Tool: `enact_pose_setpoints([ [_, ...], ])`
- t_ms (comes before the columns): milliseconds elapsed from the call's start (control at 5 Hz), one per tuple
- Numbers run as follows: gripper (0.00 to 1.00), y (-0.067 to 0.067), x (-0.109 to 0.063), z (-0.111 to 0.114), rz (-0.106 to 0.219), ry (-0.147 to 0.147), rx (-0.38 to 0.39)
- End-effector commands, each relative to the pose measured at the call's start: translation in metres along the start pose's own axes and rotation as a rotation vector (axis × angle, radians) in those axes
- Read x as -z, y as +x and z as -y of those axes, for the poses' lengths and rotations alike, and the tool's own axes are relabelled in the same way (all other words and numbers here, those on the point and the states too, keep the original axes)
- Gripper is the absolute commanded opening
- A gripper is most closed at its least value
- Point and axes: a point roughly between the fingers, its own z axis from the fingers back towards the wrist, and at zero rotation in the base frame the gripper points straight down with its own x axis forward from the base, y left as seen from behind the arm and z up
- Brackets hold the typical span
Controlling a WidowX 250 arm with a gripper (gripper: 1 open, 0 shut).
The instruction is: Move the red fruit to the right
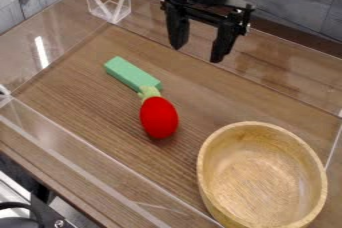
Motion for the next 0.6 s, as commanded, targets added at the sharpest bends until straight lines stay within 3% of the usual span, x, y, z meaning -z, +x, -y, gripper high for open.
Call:
enact_pose_setpoints([
  [0,1.0,-0.006,-0.022,-0.001,0.069,0.013,0.044],
  [200,1.0,0.0,-0.022,-0.01,0.079,0.019,0.047],
  [400,1.0,-0.01,-0.004,-0.006,0.062,0.015,0.036],
])
